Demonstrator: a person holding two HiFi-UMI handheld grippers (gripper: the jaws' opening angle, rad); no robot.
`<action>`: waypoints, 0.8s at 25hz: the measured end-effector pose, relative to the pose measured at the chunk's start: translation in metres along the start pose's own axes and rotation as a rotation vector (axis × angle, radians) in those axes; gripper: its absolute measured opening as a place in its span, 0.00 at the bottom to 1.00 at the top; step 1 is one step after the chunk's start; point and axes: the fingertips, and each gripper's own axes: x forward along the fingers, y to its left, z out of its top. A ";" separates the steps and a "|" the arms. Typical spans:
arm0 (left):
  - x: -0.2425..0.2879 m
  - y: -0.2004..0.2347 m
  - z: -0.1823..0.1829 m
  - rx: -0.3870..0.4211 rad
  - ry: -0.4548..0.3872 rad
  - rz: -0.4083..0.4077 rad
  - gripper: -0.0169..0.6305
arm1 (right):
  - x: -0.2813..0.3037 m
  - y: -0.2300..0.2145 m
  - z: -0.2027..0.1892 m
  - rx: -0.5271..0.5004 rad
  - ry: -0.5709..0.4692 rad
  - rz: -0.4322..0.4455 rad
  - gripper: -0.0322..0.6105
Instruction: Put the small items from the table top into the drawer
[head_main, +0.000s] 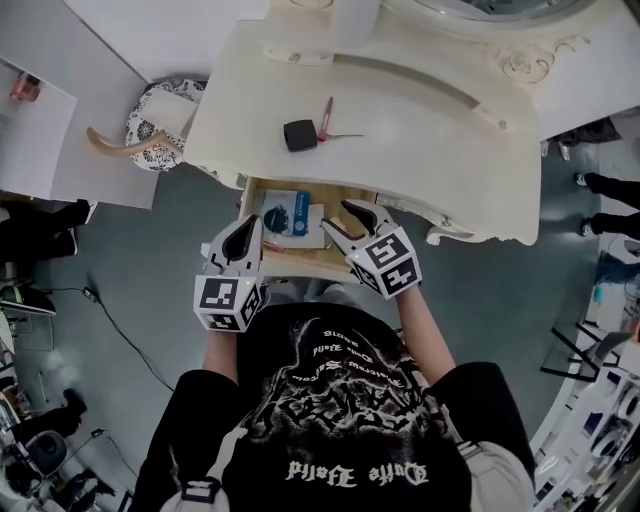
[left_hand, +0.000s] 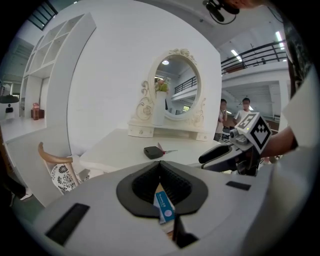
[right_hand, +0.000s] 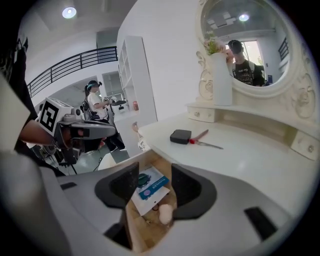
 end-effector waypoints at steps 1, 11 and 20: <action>0.001 -0.003 0.001 0.002 -0.002 -0.009 0.05 | -0.005 -0.002 0.001 0.003 -0.016 -0.011 0.37; 0.007 -0.039 0.005 0.035 -0.015 -0.084 0.05 | -0.056 -0.014 -0.006 0.027 -0.113 -0.117 0.37; 0.010 -0.067 0.007 0.066 -0.027 -0.138 0.05 | -0.090 -0.018 -0.014 0.052 -0.172 -0.199 0.37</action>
